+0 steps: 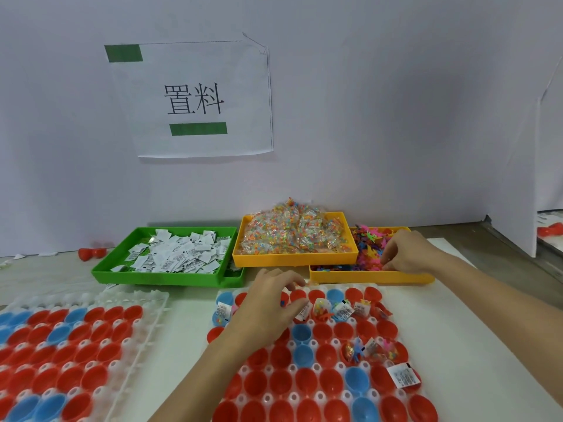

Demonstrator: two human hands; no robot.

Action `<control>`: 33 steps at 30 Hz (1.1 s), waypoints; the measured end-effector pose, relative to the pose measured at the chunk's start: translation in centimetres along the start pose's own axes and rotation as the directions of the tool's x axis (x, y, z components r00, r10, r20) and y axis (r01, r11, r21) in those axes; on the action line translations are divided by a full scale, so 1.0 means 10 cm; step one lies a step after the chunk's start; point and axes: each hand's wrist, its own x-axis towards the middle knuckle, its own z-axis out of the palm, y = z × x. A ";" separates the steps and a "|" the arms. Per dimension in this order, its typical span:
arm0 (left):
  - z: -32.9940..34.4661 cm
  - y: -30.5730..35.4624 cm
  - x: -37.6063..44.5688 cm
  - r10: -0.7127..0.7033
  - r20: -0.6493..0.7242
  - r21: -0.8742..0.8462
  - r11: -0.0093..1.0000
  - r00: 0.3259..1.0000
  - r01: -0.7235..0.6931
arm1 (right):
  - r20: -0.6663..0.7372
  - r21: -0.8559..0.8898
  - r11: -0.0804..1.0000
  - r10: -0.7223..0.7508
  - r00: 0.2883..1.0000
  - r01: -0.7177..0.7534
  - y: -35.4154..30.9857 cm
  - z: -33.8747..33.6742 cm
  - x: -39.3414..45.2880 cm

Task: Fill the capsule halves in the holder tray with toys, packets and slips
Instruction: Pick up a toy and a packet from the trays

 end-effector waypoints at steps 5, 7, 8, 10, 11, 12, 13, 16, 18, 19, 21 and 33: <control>-0.08 0.03 -0.05 0.007 -0.100 -0.049 0.999 0.995 -0.012 | -0.009 -0.020 1.000 -0.015 1.000 0.014 -0.01 0.04 0.03; -0.13 0.06 -0.08 0.016 -0.134 -0.084 0.996 0.991 -0.028 | -0.016 -0.026 0.999 -0.041 0.999 0.041 0.01 0.07 0.03; -0.15 0.08 -0.09 0.016 -0.151 -0.099 0.995 0.988 -0.032 | -0.022 -0.027 0.998 -0.052 0.998 0.052 0.02 0.08 0.04; -0.21 0.09 -0.13 0.010 -0.193 -0.116 0.993 0.981 -0.033 | -0.040 -0.030 0.997 -0.067 0.997 0.066 0.03 0.10 0.05; -0.25 0.08 -0.16 0.005 -0.219 -0.121 0.992 0.976 -0.032 | -0.045 -0.033 0.997 -0.069 0.997 0.068 0.04 0.11 0.06; -0.29 0.06 -0.19 -0.005 -0.255 -0.129 0.991 0.967 -0.029 | -0.045 -0.038 0.997 -0.071 0.996 0.069 0.04 0.12 0.07; -0.34 0.02 -0.22 -0.020 -0.303 -0.142 0.990 0.953 -0.024 | -0.045 -0.042 0.997 -0.074 0.996 0.072 0.04 0.13 0.07; -0.49 -0.22 -0.36 -0.162 -0.460 -0.221 0.973 0.873 0.065 | -0.057 -0.010 0.997 -0.074 0.996 0.074 0.07 0.15 0.07; -0.55 -0.43 -0.48 -0.301 -0.488 -0.324 0.934 0.819 0.151 | -0.055 0.048 0.996 -0.072 0.996 0.074 0.08 0.17 0.06; -0.55 -0.53 -0.54 -0.361 -0.493 -0.378 0.908 0.792 0.179 | -0.054 0.079 0.994 -0.067 0.996 0.071 0.08 0.18 0.05; -0.47 -0.68 -0.65 -0.468 -0.490 -0.499 0.842 0.735 0.205 | -0.065 0.108 0.992 -0.055 0.996 0.062 0.07 0.20 0.04; -0.23 -1.04 -0.79 -0.624 -0.443 -0.728 0.669 0.644 0.148 | -0.342 0.228 0.970 0.000 0.940 0.083 -0.02 0.25 0.01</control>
